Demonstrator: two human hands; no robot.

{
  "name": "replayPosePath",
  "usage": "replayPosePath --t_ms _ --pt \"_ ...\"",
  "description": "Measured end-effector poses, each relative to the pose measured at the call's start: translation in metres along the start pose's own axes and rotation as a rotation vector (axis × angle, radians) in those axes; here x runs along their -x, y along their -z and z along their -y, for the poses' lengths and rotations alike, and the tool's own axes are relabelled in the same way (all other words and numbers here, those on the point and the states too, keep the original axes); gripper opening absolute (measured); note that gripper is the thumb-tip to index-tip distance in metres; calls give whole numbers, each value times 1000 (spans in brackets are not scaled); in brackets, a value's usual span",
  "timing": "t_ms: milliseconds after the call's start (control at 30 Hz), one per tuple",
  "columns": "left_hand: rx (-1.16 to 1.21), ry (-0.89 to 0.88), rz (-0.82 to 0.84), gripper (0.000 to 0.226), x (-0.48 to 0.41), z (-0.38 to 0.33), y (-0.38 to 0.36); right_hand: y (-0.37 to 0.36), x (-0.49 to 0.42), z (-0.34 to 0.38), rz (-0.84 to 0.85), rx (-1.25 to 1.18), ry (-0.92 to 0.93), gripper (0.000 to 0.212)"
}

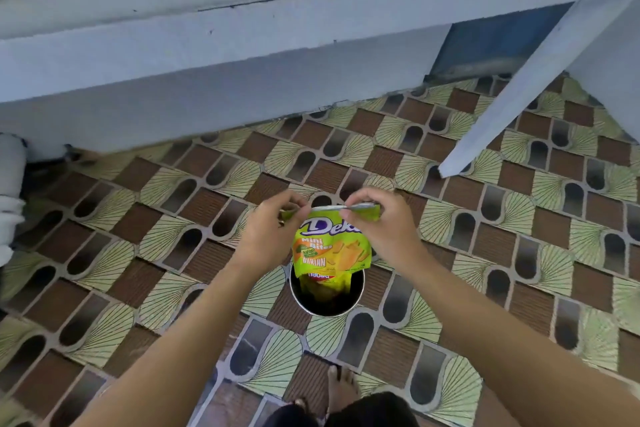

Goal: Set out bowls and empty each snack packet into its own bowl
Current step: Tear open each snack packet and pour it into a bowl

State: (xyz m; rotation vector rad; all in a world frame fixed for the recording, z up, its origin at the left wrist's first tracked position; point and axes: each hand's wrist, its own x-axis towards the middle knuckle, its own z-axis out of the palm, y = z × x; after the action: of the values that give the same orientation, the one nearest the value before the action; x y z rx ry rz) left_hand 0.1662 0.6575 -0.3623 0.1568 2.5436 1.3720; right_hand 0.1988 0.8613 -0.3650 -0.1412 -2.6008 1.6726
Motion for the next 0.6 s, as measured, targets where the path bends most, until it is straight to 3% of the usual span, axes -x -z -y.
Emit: replayPosePath --t_ms 100,367,600 --pt "-4 23 34 16 -8 49 -31 -25 2 -55 4 -1 -26 7" --pt "-21 163 137 6 -29 136 -89 -65 2 -161 74 21 -150 13" --pt "-62 158 96 11 -36 94 -62 -38 -12 -116 58 -29 -176 9"
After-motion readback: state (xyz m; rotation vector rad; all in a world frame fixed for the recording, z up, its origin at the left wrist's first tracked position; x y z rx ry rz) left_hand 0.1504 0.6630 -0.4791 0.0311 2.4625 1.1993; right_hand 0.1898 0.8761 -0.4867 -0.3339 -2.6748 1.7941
